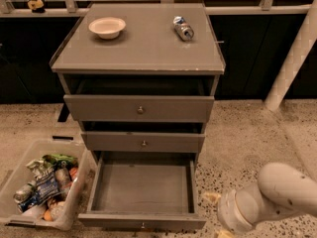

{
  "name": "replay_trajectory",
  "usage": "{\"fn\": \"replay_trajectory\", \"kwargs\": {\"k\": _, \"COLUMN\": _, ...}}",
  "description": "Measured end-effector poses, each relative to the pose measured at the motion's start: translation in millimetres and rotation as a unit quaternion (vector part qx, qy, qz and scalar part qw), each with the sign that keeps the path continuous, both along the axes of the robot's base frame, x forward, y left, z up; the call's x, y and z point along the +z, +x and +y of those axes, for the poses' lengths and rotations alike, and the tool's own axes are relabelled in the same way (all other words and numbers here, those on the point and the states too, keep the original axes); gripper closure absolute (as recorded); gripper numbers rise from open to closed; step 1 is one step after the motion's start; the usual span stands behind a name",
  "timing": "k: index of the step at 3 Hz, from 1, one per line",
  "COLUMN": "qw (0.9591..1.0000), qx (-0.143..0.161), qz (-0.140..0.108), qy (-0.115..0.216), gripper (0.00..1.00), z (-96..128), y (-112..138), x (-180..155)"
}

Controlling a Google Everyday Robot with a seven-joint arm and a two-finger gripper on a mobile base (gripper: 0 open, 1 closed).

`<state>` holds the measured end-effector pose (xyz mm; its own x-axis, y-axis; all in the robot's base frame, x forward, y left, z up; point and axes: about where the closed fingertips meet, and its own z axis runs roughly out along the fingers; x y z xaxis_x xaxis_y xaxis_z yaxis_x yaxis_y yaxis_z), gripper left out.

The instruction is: Close bottom drawer

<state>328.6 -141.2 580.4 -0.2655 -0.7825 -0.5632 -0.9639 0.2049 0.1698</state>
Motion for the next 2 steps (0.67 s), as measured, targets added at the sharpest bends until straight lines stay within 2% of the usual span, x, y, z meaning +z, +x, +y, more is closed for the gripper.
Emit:
{"fn": "replay_trajectory", "kwargs": {"k": 1, "qw": 0.9971, "qx": -0.004, "qz": 0.065, "qy": 0.038, "gripper": 0.00, "z": -4.0, "y": -39.8, "x": -74.9}}
{"fn": "replay_trajectory", "kwargs": {"k": 2, "qw": 0.9903, "qx": -0.016, "qz": 0.135, "qy": 0.028, "gripper": 0.00, "z": -7.9, "y": -71.0, "x": -142.5}}
